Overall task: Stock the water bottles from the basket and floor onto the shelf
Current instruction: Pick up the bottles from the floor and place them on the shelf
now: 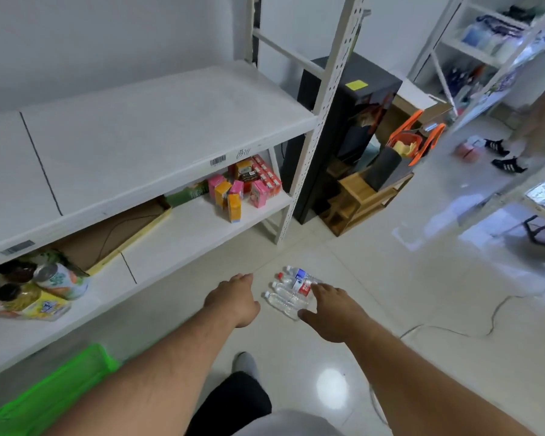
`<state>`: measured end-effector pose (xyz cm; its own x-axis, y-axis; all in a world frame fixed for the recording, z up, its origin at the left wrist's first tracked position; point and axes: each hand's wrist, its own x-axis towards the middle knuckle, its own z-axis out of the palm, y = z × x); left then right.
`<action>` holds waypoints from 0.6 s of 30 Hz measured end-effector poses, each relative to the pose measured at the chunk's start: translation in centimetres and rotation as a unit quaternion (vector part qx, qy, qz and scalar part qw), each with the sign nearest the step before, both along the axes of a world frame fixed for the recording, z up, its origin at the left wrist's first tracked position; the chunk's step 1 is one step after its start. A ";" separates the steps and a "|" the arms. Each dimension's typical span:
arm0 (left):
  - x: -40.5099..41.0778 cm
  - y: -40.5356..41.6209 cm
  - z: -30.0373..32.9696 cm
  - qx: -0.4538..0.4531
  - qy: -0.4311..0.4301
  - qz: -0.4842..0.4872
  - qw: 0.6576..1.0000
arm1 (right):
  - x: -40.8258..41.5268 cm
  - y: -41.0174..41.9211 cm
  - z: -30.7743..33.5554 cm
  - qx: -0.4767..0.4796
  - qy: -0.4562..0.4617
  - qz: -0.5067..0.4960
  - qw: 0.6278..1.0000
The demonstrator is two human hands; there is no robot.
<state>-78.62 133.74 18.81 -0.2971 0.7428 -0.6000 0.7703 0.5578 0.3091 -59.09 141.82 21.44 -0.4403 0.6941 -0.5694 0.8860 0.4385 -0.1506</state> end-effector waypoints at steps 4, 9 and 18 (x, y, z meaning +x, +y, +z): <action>-0.2 5.3 -0.1 0.005 -0.007 -0.001 1.000 | -1.1 5.7 0.5 0.005 -0.014 0.008 1.000; -1.1 10.3 1.1 0.002 -0.004 0.029 1.000 | -2.2 10.5 1.0 -0.012 -0.001 0.022 1.000; -1.0 15.6 -2.4 -0.013 -0.036 0.166 0.985 | -3.6 20.6 -2.2 -0.070 -0.037 0.110 0.991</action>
<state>-79.62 149.29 16.41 -0.4775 0.5958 -0.6458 0.5199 0.7841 0.3390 -62.65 162.38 19.27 -0.5254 0.4979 -0.6900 0.7821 0.6020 -0.1611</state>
